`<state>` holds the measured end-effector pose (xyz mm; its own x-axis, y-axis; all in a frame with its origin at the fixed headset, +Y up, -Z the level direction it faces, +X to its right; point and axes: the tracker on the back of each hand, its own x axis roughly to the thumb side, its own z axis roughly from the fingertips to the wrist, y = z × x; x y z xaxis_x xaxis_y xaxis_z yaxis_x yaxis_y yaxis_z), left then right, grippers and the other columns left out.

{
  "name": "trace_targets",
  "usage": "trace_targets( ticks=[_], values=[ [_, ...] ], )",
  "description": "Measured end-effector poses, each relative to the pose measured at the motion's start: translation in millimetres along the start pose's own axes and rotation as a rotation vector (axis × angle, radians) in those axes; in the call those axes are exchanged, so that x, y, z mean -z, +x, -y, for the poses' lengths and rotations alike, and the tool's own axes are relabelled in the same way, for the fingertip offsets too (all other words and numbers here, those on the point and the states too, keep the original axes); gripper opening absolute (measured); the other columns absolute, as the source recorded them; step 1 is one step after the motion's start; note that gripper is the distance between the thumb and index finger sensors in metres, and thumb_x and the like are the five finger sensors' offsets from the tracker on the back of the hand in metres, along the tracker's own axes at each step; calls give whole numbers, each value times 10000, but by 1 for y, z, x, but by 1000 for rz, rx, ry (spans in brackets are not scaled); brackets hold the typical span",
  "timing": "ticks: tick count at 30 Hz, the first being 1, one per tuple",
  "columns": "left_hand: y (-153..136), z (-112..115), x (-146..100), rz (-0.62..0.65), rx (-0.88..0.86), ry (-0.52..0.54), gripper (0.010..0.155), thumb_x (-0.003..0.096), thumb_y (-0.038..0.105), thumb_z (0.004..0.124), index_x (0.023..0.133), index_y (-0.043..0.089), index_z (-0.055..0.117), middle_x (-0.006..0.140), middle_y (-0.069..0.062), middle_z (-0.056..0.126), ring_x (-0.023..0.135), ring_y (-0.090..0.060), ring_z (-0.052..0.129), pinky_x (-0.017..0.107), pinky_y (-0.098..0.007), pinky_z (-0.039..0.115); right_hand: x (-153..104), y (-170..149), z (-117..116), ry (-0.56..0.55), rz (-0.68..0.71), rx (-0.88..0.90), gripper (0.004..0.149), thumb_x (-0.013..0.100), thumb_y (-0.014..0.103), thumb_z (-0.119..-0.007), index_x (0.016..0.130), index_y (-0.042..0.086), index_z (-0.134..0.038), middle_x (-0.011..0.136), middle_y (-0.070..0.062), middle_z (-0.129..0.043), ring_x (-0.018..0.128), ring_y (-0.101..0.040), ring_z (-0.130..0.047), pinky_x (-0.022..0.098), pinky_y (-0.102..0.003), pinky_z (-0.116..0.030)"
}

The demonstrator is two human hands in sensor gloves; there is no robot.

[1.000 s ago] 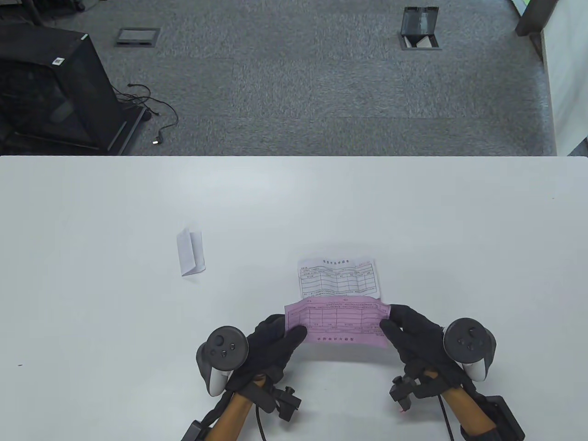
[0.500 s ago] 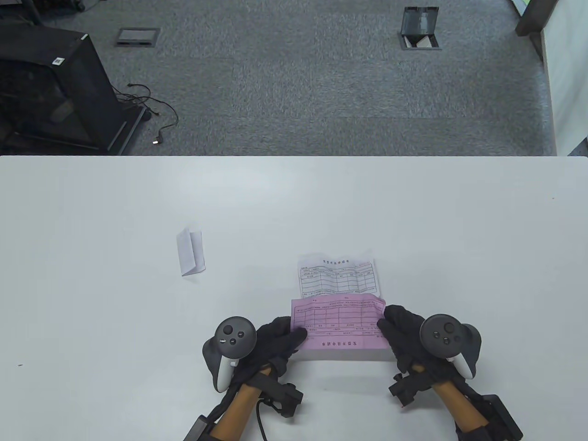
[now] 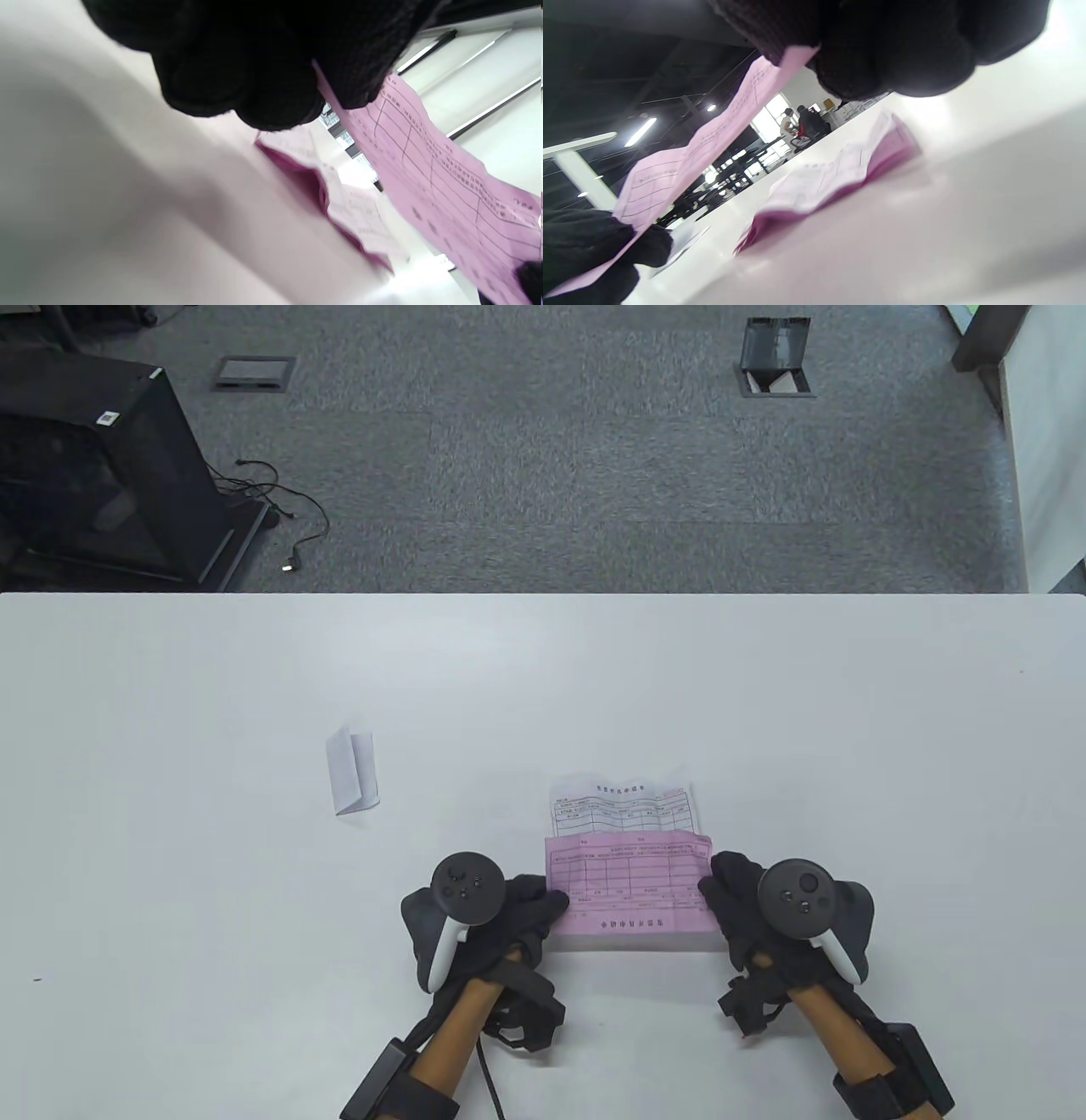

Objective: Unfold folded invoices and stack

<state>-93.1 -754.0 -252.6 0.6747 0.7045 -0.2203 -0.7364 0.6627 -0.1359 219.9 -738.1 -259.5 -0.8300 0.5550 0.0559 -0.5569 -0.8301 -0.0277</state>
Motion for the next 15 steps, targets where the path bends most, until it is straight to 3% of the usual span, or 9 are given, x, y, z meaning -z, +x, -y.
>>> trace_targets(
  ticks=[6, 10, 15],
  values=[
    [34, -9, 35, -25, 128, 91, 515, 464, 365, 909, 924, 150, 824, 602, -60, 1030, 542, -269, 957, 350, -336, 839, 48, 11, 7, -8, -131, -104, 369, 497, 340, -712, 825, 173, -741, 739, -111, -860, 624, -324, -864, 613, -584, -641],
    [34, 5, 57, -97, 208, 91, 586, 467, 364, 908, 987, 141, 754, 614, -59, 1023, 553, -270, 951, 363, -337, 834, 71, 9, -13, 17, -205, -264, 367, 495, 352, -721, 824, 194, -755, 863, -131, -780, 739, -374, -787, 639, -630, -576],
    [28, 21, 70, -133, 301, 68, 638, 469, 369, 906, 1027, 136, 703, 624, -63, 1019, 570, -275, 944, 383, -340, 826, 83, 5, -41, 57, -251, -418, 365, 495, 363, -723, 823, 208, -764, 1005, -183, -638, 896, -465, -627, 655, -704, -485]
  ],
)
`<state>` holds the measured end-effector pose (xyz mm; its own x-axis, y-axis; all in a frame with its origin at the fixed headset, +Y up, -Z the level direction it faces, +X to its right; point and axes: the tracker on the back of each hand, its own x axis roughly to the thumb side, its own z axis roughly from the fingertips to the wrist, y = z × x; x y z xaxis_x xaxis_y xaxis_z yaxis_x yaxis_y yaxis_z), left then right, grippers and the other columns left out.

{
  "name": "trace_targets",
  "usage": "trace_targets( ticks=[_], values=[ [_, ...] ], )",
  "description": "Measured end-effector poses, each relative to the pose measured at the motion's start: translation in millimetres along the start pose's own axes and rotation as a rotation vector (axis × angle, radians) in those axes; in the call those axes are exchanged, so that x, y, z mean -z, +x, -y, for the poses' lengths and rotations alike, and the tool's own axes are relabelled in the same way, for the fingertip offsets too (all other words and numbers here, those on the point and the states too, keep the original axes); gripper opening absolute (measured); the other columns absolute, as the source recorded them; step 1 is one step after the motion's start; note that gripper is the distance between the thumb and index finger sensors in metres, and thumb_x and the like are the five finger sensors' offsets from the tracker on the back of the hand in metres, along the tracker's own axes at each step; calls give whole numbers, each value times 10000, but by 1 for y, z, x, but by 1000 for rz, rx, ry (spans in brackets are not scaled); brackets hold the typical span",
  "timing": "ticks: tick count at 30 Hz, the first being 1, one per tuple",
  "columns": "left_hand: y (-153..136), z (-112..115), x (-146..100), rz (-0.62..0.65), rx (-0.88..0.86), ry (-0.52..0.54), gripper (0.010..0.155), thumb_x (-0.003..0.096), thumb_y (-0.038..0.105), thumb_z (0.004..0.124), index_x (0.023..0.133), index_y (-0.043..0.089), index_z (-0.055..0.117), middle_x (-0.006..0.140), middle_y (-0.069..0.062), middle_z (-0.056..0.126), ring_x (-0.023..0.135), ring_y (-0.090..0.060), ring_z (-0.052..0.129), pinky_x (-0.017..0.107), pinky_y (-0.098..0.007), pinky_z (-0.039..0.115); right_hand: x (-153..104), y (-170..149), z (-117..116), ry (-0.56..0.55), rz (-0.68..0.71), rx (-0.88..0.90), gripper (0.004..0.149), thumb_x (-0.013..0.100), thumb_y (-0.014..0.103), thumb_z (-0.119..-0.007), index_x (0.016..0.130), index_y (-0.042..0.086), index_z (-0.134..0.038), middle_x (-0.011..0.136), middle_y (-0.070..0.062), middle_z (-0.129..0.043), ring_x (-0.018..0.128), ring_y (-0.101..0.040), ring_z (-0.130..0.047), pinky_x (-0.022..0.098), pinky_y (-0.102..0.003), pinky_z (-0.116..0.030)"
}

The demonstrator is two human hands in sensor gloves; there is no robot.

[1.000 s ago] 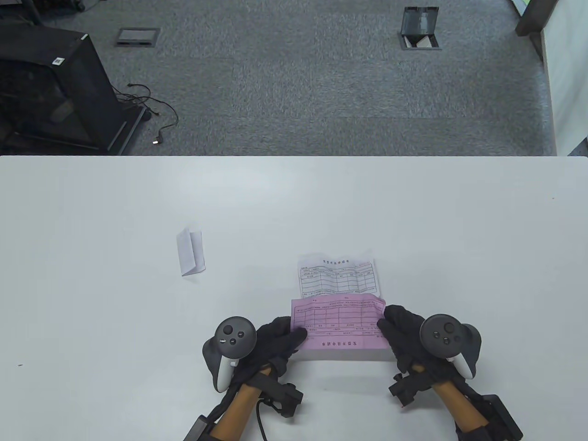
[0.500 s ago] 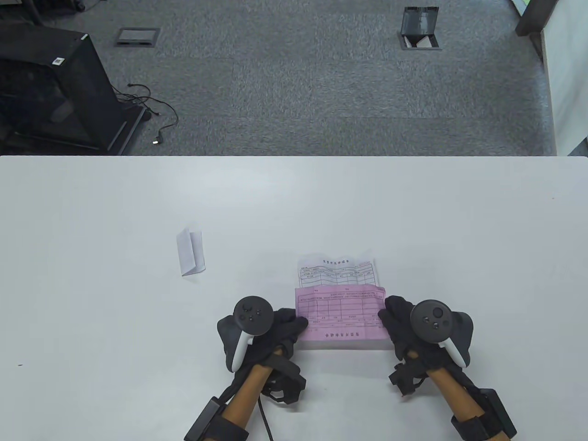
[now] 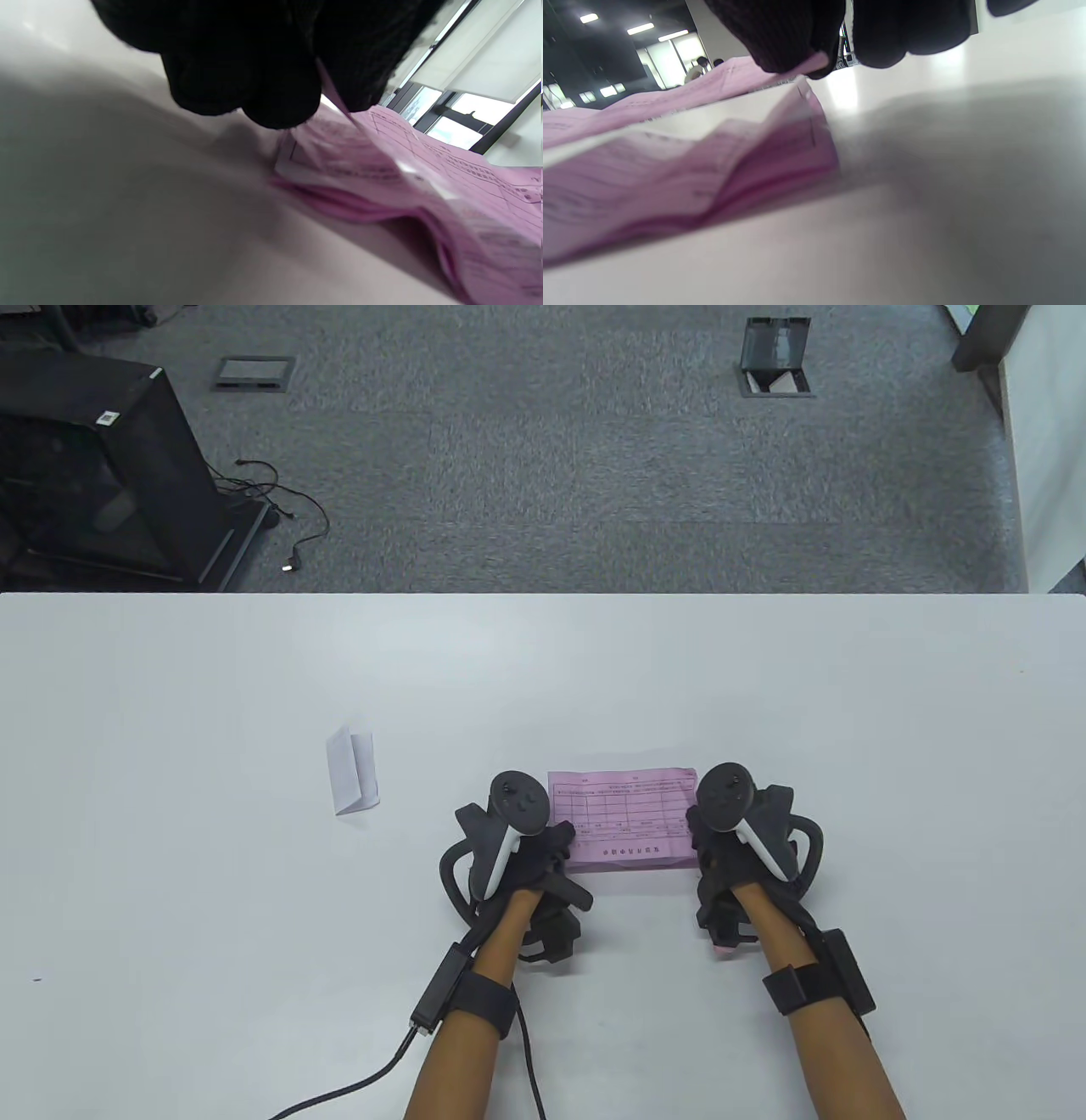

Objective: Unfold folded invoices and stack

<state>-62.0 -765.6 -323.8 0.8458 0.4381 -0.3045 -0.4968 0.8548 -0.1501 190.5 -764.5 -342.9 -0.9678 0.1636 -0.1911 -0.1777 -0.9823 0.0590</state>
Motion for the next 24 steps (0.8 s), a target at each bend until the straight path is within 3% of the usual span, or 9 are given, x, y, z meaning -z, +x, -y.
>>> trace_targets(
  ticks=[4, 12, 21, 24],
  values=[
    [6, 8, 5, 1, 65, 7, 656, 468, 366, 911, 1039, 136, 685, 609, -78, 1020, 524, -288, 938, 385, -339, 818, 4, 6, -15, 57, -26, -116, 363, 500, 371, -719, 827, 218, -758, 1037, -186, -596, 935, -484, -577, 662, -703, -478],
    [17, 17, 4, -3, 303, 19, 781, 449, 442, 904, 1095, 153, 574, 610, -6, 960, 527, -234, 913, 405, -328, 797, 5, 7, -15, 47, -82, -157, 391, 491, 401, -732, 838, 222, -719, 1040, -189, -587, 939, -493, -570, 663, -692, -488],
    [10, 9, 7, -41, 359, 16, 884, 403, 527, 903, 1119, 165, 533, 676, -43, 930, 594, -285, 885, 459, -364, 775, 9, -11, -14, 93, -137, -40, 508, 472, 469, -740, 900, 211, -650, 1052, -196, -540, 950, -509, -533, 664, -699, -471],
    [8, 8, 7, -26, 335, 12, 881, 403, 537, 897, 1117, 170, 535, 694, -54, 933, 607, -296, 885, 468, -367, 777, 8, -19, -13, 97, -137, 80, 535, 474, 466, -729, 929, 205, -625, 1056, -213, -513, 958, -520, -491, 662, -710, -454]
  ],
)
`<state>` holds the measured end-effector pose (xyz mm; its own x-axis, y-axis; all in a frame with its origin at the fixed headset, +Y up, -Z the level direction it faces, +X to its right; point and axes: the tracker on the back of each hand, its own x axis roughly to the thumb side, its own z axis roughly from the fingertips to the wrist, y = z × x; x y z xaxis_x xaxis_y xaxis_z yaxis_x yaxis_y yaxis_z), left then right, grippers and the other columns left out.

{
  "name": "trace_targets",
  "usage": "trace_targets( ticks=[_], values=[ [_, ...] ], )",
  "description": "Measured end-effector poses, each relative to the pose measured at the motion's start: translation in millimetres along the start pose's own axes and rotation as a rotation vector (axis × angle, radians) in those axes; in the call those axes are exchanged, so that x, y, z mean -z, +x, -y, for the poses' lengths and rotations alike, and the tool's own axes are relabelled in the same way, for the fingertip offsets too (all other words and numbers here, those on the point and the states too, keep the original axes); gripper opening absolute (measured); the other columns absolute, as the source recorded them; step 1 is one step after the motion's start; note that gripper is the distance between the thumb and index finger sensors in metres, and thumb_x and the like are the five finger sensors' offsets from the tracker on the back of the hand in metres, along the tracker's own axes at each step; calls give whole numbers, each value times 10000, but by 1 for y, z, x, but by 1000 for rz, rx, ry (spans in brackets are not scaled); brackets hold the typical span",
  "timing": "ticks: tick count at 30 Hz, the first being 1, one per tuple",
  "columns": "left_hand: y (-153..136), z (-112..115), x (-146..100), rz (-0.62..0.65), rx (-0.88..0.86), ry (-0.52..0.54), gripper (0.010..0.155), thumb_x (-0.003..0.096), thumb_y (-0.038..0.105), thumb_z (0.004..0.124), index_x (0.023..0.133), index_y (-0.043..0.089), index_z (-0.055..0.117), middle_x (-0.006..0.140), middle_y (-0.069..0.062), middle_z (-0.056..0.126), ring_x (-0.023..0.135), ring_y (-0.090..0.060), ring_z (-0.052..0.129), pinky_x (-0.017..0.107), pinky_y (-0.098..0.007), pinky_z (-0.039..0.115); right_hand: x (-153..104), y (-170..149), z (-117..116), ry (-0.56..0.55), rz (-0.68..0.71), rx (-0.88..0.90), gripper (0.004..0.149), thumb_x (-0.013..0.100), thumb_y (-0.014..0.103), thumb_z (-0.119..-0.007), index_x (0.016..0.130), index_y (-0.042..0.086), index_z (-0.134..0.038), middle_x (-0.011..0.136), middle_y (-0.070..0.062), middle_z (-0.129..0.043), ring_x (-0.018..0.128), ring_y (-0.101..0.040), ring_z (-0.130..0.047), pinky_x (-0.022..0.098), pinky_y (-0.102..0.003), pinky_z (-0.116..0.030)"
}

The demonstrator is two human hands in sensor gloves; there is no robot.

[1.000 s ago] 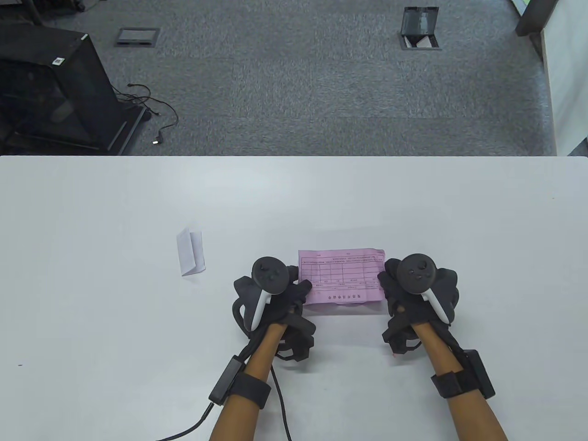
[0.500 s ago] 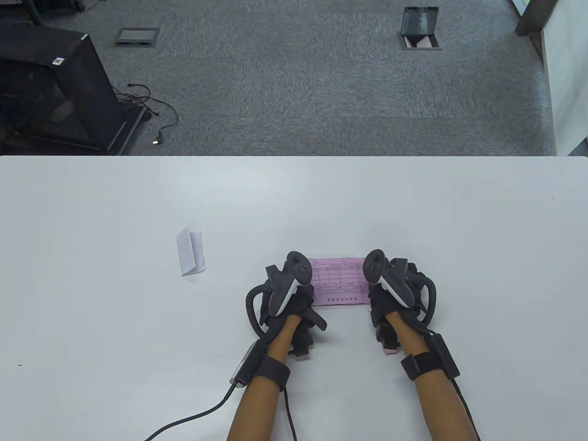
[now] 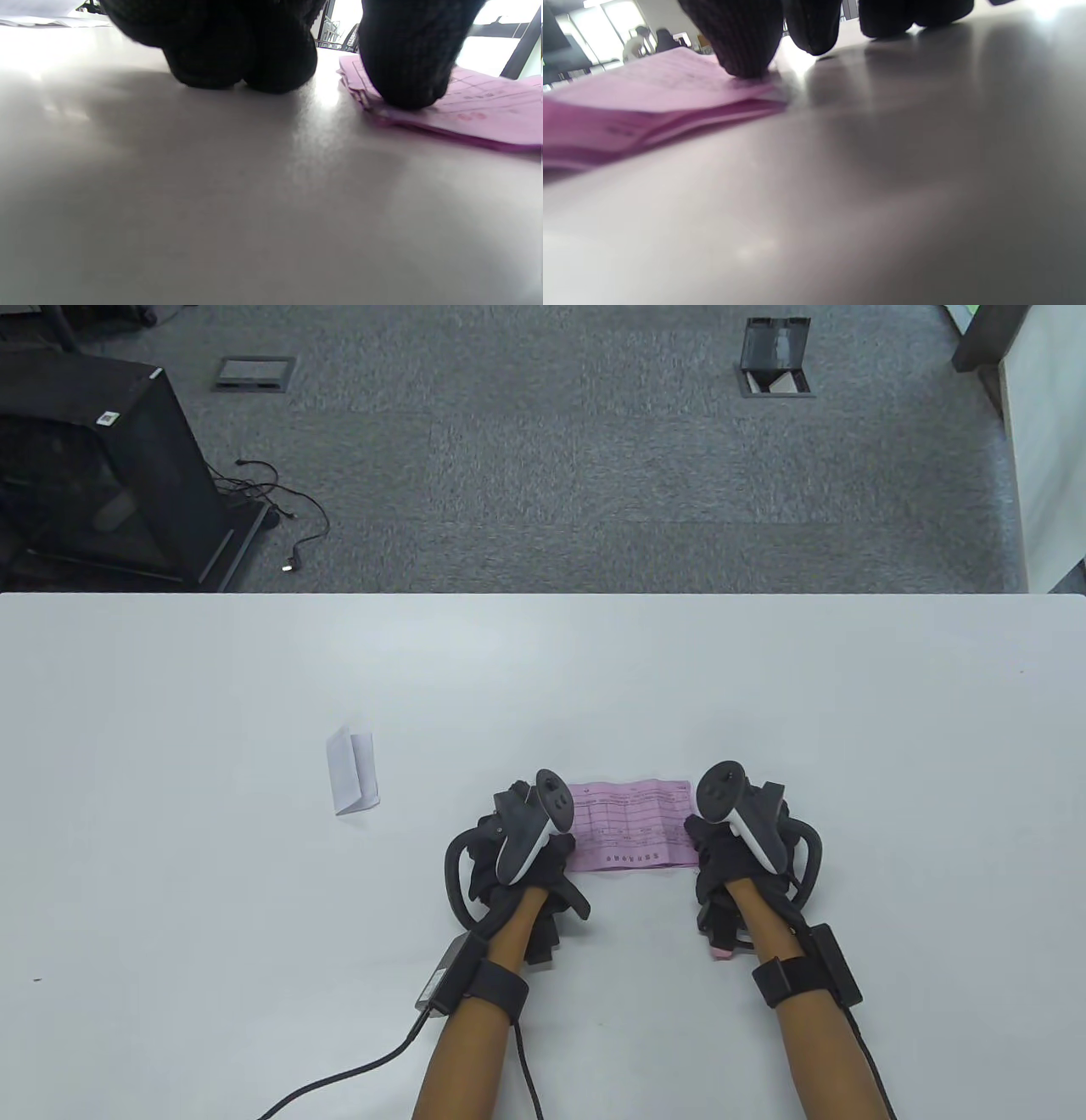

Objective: Unfold folded invoices and stack

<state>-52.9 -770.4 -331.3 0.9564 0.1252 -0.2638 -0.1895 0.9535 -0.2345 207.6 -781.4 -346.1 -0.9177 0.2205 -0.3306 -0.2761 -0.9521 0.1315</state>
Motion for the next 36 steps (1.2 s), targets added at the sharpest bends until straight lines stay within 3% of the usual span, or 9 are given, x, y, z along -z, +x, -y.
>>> trace_targets(
  ticks=[5, 11, 16, 23, 25, 27, 30, 33, 36],
  values=[
    [-18, -14, -7, 24, -122, 47, 867, 412, 549, 884, 1118, 178, 543, 866, -133, 903, 750, -377, 855, 544, -441, 771, -4, -25, 9, -3, 25, 171, 551, 481, 449, -715, 953, 185, -611, 1061, -235, -496, 966, -538, -451, 651, -736, -427],
    [-81, -62, 2, -205, -183, 231, 899, 443, 562, 848, 1157, 225, 417, 1088, -180, 668, 945, -441, 669, 691, -546, 639, -19, -64, 38, -144, 84, 51, 560, 486, 460, -695, 966, 188, -596, 1067, -224, -486, 976, -525, -438, 659, -730, -420],
    [-139, -74, 35, -359, -202, 184, 985, 453, 582, 828, 1165, 199, 265, 1188, -240, 442, 1015, -504, 527, 727, -607, 562, -43, -97, 47, -151, 120, 130, 555, 495, 459, -684, 965, 175, -602, 1066, -234, -485, 975, -537, -427, 656, -735, -412],
    [-183, -53, 75, -384, -330, 8, 1019, 421, 665, 785, 1163, 170, 292, 1150, -265, 557, 965, -513, 594, 705, -621, 582, -60, -111, 41, -70, 161, 171, 561, 500, 469, -673, 971, 174, -596, 1070, -239, -477, 979, -545, -413, 657, -736, -409],
    [-184, -51, 77, -395, -305, 18, 1020, 411, 670, 791, 1165, 177, 314, 1136, -265, 551, 954, -486, 559, 717, -633, 545, -59, -107, 41, -83, 171, 205, 556, 501, 468, -674, 966, 169, -607, 1066, -239, -488, 977, -545, -419, 657, -735, -411],
    [-183, -51, 80, -398, -250, 51, 977, 423, 648, 800, 1160, 167, 375, 1100, -260, 611, 920, -472, 618, 700, -619, 583, -59, -103, 38, -59, 183, 212, 557, 503, 470, -671, 966, 167, -606, 1066, -241, -486, 977, -546, -418, 657, -735, -411],
    [-185, -52, 80, -431, -202, 113, 783, 472, 535, 839, 1107, 167, 565, 1041, -195, 717, 872, -417, 707, 674, -579, 646, -61, -99, 32, -43, 199, 181, 554, 502, 471, -671, 961, 166, -614, 1063, -242, -496, 974, -547, -426, 655, -734, -415],
    [-192, -53, 78, -448, -186, 201, 548, 517, 429, 829, 1003, 191, 740, 948, -128, 841, 793, -351, 819, 619, -535, 727, -63, -98, 33, -48, 204, 181, 548, 503, 470, -670, 957, 168, -619, 1061, -239, -502, 974, -545, -432, 655, -733, -419],
    [-199, -55, 74, -450, -202, 223, 429, 526, 382, 819, 920, 212, 828, 867, -95, 919, 728, -320, 882, 575, -510, 773, -64, -99, 35, -60, 203, 195, 540, 503, 467, -670, 950, 166, -630, 1058, -235, -512, 972, -542, -442, 655, -731, -424]
  ],
)
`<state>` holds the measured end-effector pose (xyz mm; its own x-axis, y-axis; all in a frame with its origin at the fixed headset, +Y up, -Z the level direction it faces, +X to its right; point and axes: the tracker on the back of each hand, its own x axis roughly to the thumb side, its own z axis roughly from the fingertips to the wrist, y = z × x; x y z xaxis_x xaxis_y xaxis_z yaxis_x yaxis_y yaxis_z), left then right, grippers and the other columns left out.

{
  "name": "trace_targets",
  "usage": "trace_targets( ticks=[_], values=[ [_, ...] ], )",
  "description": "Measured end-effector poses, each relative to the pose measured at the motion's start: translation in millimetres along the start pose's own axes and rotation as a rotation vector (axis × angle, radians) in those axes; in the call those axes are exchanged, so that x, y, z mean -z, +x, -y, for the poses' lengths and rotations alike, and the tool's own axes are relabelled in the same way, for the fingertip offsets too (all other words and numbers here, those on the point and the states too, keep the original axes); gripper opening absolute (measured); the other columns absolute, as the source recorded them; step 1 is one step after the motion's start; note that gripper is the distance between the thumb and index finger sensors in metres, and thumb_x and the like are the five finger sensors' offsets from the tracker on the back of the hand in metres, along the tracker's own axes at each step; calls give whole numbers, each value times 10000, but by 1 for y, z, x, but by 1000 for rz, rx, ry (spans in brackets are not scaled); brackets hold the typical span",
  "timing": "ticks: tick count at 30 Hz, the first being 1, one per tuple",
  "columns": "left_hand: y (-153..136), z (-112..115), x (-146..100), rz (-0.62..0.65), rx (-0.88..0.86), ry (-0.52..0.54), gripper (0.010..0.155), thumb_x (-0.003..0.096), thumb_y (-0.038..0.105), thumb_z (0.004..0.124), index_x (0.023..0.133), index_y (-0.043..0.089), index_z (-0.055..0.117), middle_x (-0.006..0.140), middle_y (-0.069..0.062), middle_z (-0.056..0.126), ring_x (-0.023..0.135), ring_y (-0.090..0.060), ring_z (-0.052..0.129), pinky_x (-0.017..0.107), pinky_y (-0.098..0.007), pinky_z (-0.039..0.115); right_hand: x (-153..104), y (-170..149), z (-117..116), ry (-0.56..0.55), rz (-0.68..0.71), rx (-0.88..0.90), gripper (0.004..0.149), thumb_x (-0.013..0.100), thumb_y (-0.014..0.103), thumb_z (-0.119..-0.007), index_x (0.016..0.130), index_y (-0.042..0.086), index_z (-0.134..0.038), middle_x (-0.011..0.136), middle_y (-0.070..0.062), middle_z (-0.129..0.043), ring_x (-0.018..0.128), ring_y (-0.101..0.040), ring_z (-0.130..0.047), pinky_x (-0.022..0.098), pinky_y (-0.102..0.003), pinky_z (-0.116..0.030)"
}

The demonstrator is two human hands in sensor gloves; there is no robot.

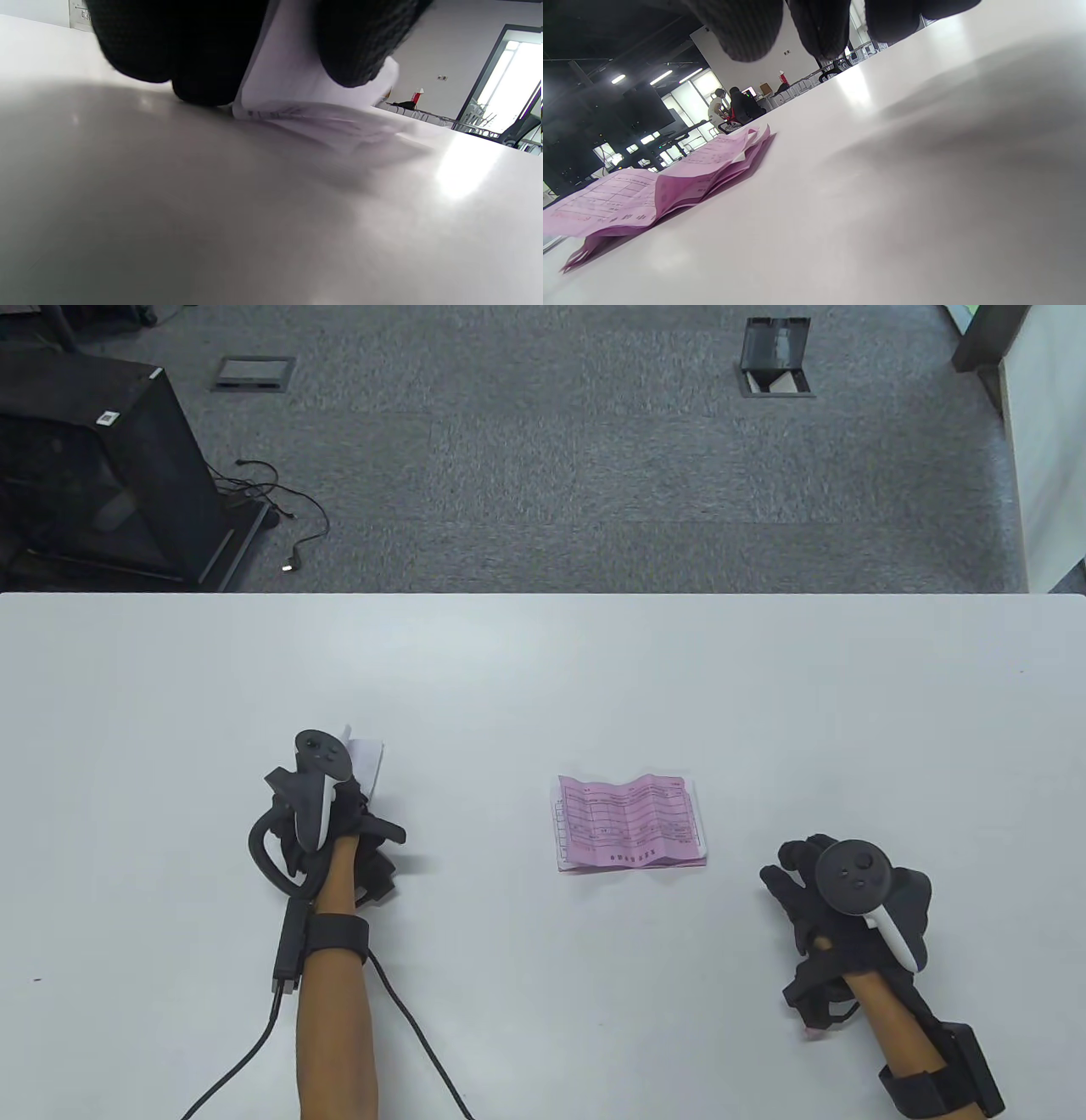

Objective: Unfold folded invoices and stack

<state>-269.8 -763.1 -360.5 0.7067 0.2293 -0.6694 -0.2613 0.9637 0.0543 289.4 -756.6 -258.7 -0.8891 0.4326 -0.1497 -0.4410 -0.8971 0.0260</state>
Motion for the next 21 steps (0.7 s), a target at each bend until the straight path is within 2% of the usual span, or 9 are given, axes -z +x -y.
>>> trace_targets(
  ticks=[3, 6, 9, 11, 15, 21],
  values=[
    [-9, -8, -8, 31, -118, 15, 419, 515, 366, 829, 892, 186, 853, 802, -114, 963, 667, -316, 920, 524, -501, 803, -1, 1, 2, -6, 5, 6, 537, 502, 466, -670, 946, 167, -635, 1055, -233, -520, 970, -543, -450, 654, -729, -429],
    [-12, -25, -28, 127, -230, 53, 422, 516, 375, 823, 896, 191, 845, 802, -99, 961, 657, -302, 927, 511, -487, 813, -6, 10, 5, -11, 38, 35, 538, 504, 467, -669, 949, 166, -632, 1052, -231, -530, 968, -539, -461, 654, -726, -435],
    [-7, -41, -60, 246, -364, 69, 425, 519, 382, 820, 900, 196, 839, 810, -92, 960, 664, -296, 928, 511, -479, 815, -14, 27, 6, -3, 89, 98, 549, 502, 474, -669, 955, 166, -626, 1047, -224, -548, 962, -535, -484, 654, -721, -445],
    [2, -46, -87, 356, -451, 37, 424, 519, 392, 820, 897, 202, 843, 808, -77, 975, 671, -293, 936, 512, -473, 821, -20, 40, 4, 16, 121, 147, 564, 501, 480, -669, 965, 165, -616, 1042, -223, -557, 958, -534, -493, 653, -718, -450],
    [26, -39, -149, 529, -549, -30, 423, 516, 398, 828, 888, 199, 857, 789, -69, 999, 671, -289, 950, 509, -473, 827, -31, 65, -2, 66, 183, 234, 612, 496, 504, -664, 994, 156, -589, 1043, -227, -556, 958, -536, -490, 653, -716, -452],
    [46, -10, -208, 670, -568, -81, 421, 514, 408, 827, 879, 201, 862, 775, -53, 1015, 667, -269, 967, 505, -458, 839, -42, 85, -17, 169, 237, 357, 734, 480, 570, -642, 1047, 122, -510, 1052, -238, -537, 961, -544, -476, 651, -718, -452]
  ],
)
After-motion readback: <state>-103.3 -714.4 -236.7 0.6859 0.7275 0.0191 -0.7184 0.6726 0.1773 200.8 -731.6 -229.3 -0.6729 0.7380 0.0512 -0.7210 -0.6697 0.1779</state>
